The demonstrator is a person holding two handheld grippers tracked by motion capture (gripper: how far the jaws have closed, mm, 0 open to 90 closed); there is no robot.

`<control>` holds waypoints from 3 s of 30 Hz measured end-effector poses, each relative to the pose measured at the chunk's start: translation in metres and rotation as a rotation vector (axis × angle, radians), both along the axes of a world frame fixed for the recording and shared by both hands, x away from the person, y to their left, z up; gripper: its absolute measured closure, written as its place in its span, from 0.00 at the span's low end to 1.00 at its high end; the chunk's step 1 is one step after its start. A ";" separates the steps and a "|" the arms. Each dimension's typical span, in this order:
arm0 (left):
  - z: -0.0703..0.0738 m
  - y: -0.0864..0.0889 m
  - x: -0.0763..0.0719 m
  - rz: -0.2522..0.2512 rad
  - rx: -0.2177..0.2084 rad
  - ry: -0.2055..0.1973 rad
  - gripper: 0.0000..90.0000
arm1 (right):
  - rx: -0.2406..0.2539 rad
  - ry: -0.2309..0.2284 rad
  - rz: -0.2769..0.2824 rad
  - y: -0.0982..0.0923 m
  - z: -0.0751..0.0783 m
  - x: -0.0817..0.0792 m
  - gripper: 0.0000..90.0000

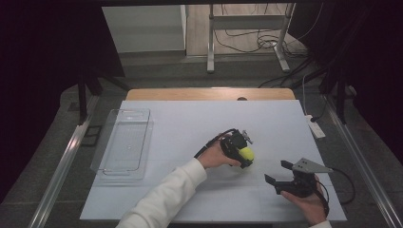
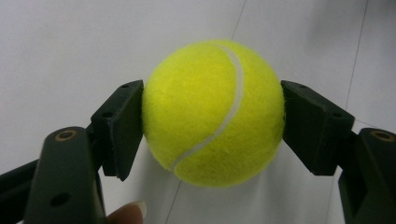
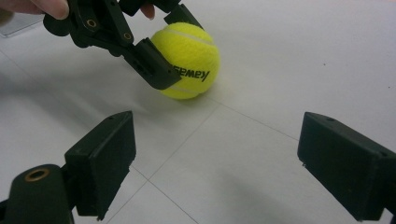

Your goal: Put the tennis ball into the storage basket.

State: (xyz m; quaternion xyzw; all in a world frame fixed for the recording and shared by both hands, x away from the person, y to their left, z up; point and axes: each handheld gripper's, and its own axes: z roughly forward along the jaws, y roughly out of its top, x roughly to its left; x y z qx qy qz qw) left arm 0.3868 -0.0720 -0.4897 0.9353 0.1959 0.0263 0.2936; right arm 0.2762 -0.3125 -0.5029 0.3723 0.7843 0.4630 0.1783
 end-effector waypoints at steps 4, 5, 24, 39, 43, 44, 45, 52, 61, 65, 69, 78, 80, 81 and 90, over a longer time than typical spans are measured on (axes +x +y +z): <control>0.002 0.002 0.001 0.003 -0.006 0.002 0.30 | 0.001 -0.001 -0.001 0.000 0.000 0.000 0.13; 0.002 0.003 0.001 0.004 -0.012 0.002 0.30 | 0.001 -0.002 -0.001 0.000 0.000 0.000 0.13; 0.018 0.015 -0.004 -0.001 -0.035 -0.026 0.30 | -0.001 0.000 -0.002 0.000 0.000 0.000 0.13; 0.045 0.026 -0.011 -0.020 -0.098 -0.047 0.30 | -0.003 0.002 -0.002 0.000 0.000 0.000 0.13; 0.050 0.028 -0.013 -0.019 -0.108 -0.054 0.30 | -0.004 0.003 0.000 0.000 -0.001 0.000 0.13; 0.053 0.029 -0.013 -0.022 -0.112 -0.060 0.30 | -0.005 0.003 0.000 0.001 -0.001 0.000 0.13; 0.055 0.030 -0.014 -0.020 -0.119 -0.059 0.30 | -0.004 0.003 -0.001 0.001 -0.001 0.000 0.13; 0.059 0.035 -0.015 -0.016 -0.117 -0.069 0.30 | -0.004 0.002 -0.001 0.001 0.000 0.000 0.13; 0.063 0.042 -0.015 -0.008 -0.120 -0.078 0.30 | -0.005 0.002 -0.001 0.001 0.000 0.000 0.13; 0.065 0.048 -0.016 -0.002 -0.129 -0.082 0.30 | -0.005 0.003 -0.001 0.001 0.000 0.000 0.13; 0.066 0.054 -0.017 0.007 -0.135 -0.083 0.30 | -0.005 0.002 -0.002 0.001 -0.001 0.000 0.13; 0.067 0.069 -0.020 0.031 -0.153 -0.095 0.30 | -0.008 0.002 -0.003 0.001 -0.001 0.000 0.13; 0.068 0.071 -0.022 0.036 -0.160 -0.096 0.30 | -0.008 0.003 -0.004 0.001 -0.001 0.000 0.13; 0.068 0.071 -0.022 0.036 -0.160 -0.096 0.30 | -0.008 0.003 -0.004 0.001 -0.001 0.000 0.13; 0.069 0.076 -0.025 0.038 -0.166 -0.110 0.30 | -0.009 0.003 -0.003 0.001 -0.001 0.000 0.13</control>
